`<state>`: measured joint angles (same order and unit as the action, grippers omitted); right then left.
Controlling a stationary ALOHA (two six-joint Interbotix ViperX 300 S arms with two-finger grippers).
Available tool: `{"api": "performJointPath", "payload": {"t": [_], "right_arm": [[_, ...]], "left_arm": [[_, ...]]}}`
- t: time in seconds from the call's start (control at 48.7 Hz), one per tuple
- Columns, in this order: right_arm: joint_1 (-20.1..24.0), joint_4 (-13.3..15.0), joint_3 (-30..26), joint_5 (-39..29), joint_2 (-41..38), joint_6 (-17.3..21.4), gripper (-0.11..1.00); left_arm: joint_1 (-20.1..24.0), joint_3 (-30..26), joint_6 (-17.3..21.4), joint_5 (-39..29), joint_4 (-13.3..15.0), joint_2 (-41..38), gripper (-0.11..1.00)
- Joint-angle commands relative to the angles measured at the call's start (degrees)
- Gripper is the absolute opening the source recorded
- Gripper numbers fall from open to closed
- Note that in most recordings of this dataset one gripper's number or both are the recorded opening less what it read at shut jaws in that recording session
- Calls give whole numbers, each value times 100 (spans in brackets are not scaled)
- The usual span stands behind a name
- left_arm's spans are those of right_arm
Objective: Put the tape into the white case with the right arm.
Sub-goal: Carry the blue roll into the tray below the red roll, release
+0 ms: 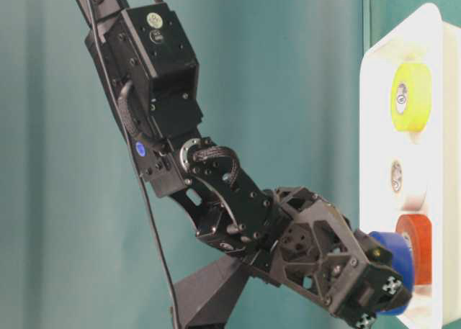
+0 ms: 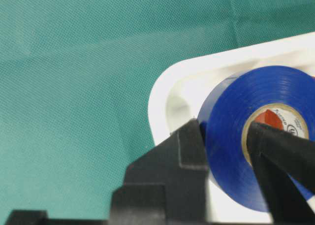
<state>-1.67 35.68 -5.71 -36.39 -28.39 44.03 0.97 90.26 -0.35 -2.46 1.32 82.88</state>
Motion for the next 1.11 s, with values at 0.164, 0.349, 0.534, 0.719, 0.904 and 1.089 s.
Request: {"api": "performJointPath", "payload": {"t": [0.164, 0.349, 0.534, 0.719, 0.904, 1.089], "right_arm": [[-18, 35, -44, 9, 325, 9, 61], [-18, 35, -9, 9, 334, 9, 66], [-18, 35, 220, -141, 545, 18, 66], [18, 35, 800, -220, 1002, 53, 66], [53, 35, 1521, -176, 1494, 105, 66], [53, 35, 2294, -88, 1978, 105, 65]], "left_arm": [[9, -70, 0, 26, 0, -53, 0], [9, -70, 9, 26, 9, -44, 0], [9, -70, 9, 26, 0, -53, 0], [9, -70, 9, 26, 9, -53, 0], [9, -62, 0, 26, 0, -53, 0], [9, -70, 0, 26, 9, -44, 0]]}}
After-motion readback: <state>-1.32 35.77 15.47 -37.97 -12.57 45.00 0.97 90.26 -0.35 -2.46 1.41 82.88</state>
